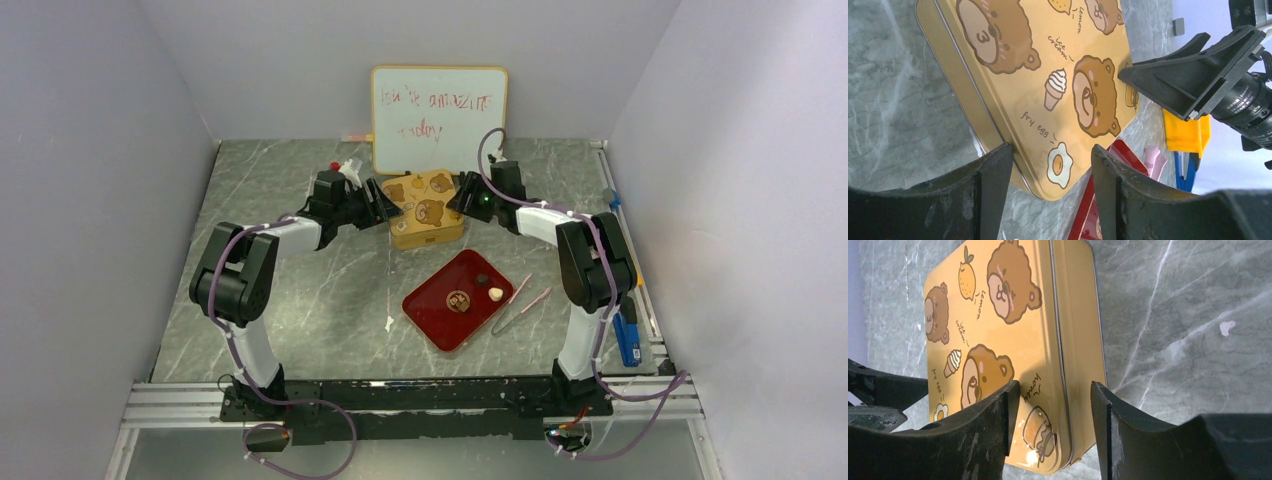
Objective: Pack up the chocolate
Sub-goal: Close the box lid on the packing box.
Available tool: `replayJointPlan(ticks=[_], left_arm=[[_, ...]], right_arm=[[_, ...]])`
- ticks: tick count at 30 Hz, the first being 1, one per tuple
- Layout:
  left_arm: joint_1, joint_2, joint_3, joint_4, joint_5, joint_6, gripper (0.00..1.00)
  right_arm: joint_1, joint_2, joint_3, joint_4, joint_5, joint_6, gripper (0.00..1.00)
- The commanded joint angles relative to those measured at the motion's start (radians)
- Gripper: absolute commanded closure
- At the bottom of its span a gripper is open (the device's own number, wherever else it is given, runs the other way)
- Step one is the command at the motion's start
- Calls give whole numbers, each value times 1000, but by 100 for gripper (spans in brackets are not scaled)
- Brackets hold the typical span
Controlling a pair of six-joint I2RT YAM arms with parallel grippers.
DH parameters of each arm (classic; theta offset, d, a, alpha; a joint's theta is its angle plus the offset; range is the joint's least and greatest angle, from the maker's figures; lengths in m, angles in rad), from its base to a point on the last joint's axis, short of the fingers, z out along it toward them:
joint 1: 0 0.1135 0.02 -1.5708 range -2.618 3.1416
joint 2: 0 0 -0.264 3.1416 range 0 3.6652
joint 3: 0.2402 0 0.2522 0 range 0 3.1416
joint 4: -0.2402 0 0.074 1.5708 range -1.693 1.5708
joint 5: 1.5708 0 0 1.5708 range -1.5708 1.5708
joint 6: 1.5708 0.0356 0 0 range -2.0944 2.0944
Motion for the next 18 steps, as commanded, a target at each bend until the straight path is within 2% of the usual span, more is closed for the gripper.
replayJointPlan(ticks=[1,18], left_arm=[[-7,41,9,-96,-6,14,36],[-7,91,34,-178,-4,32,35]], right_arm=[[24,-25,-40,-128,22,-43,43],[27,-14,-41,-193,56,-62,43]])
